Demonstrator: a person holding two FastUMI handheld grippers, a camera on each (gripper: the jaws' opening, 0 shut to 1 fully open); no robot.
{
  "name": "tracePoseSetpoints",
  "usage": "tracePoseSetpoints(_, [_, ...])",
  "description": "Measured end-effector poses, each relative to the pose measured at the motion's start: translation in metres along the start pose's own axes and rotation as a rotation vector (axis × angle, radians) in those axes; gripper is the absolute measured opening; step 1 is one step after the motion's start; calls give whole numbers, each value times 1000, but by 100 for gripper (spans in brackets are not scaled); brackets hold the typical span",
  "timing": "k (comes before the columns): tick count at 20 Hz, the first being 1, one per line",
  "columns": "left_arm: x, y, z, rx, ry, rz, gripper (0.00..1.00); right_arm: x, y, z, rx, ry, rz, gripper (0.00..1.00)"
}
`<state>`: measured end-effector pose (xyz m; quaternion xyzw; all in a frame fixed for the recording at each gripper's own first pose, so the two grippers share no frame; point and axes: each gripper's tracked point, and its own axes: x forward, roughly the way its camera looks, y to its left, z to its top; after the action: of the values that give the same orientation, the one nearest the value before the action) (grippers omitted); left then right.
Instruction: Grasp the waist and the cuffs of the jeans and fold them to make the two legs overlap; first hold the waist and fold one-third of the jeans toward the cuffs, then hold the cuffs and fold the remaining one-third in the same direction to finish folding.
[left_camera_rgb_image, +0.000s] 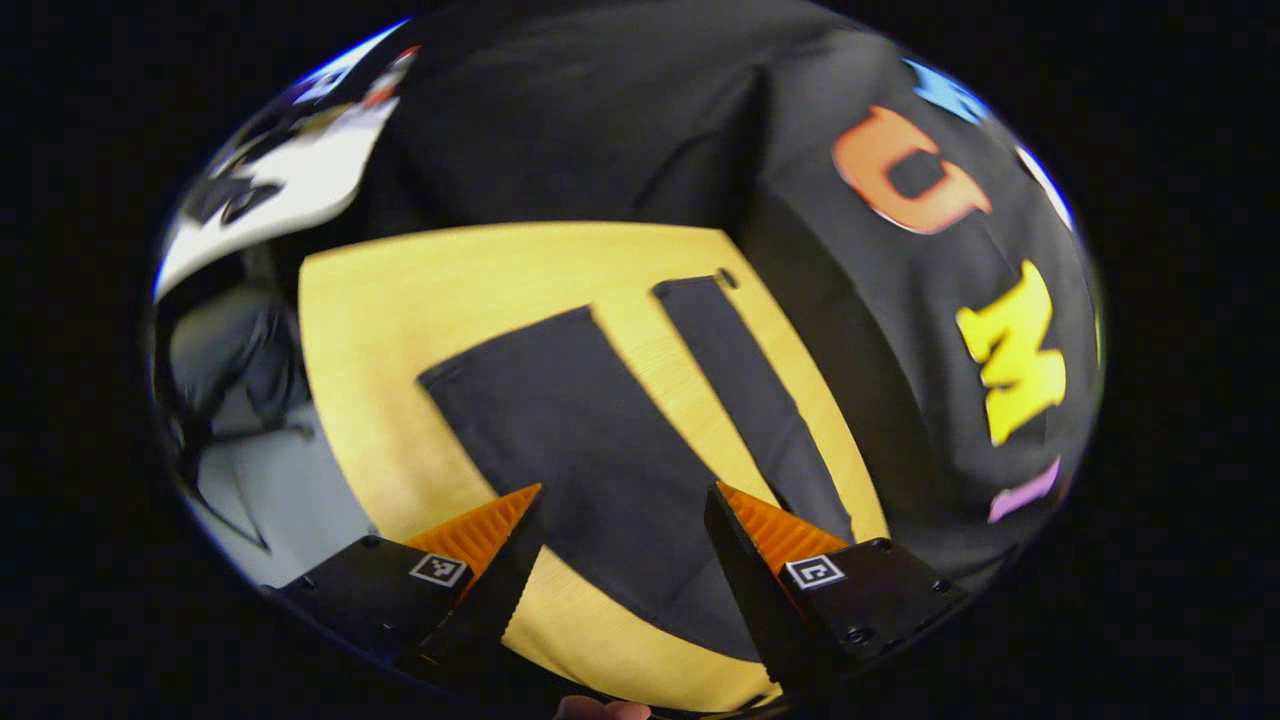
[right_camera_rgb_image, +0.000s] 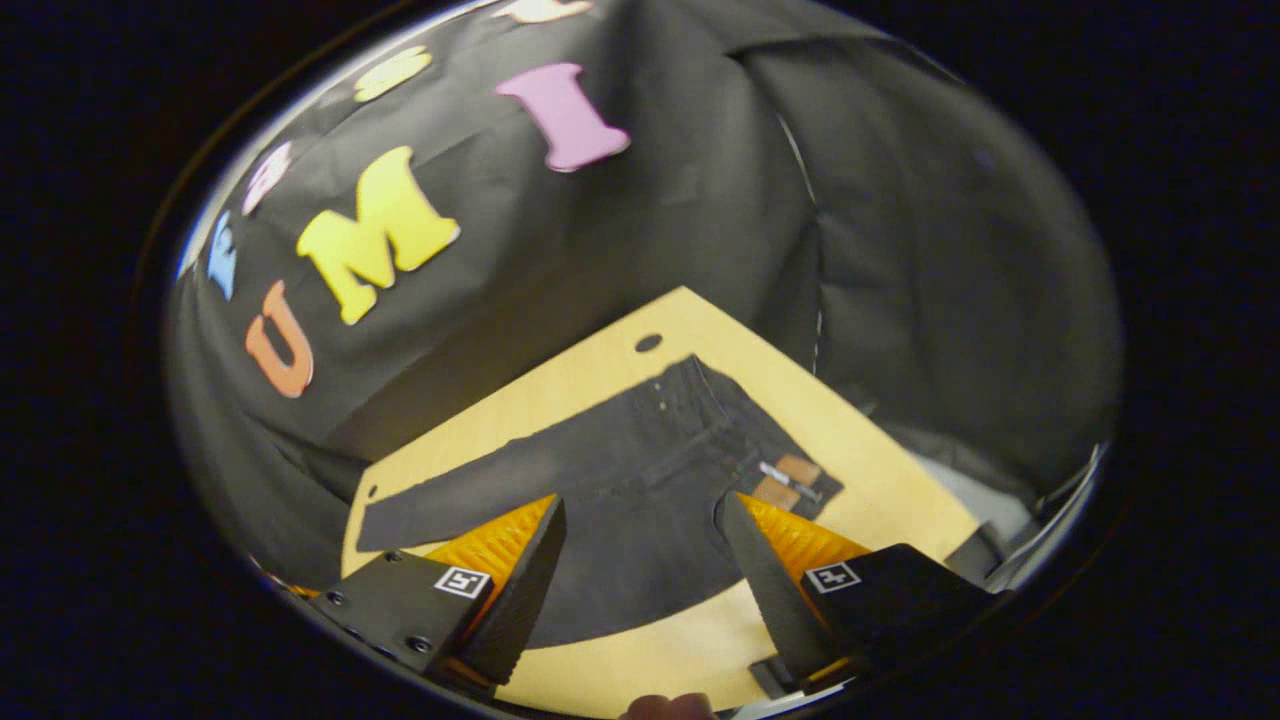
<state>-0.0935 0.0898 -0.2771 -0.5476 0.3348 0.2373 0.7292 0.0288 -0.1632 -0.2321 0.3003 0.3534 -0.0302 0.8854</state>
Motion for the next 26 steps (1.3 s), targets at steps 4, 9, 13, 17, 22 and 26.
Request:
tracePoseSetpoints(4, [1, 34, 10, -260, 28, 43, 99, 7, -38, -24, 222, 95, -28, 98])
tracePoseSetpoints(9, [22, 36, 14, -267, 23, 51, 99, 26, -54, -35, 445, 131, -46, 93])
tracePoseSetpoints(13, [32, 32, 24, -218, 4, 46, 99, 25, -58, -33, 484, 135, -57, 98])
tracePoseSetpoints(17, [46, 21, 29, -184, -6, 23, 99, 27, -60, -27, 566, 160, -55, 98])
tracePoseSetpoints(22, [64, 5, 26, -165, 17, 13, 87, 40, -76, -23, 627, 151, -98, 98])
tracePoseSetpoints(26, [68, 2, 26, -168, 26, 18, 77, 56, -80, -15, 651, 126, -89, 92])
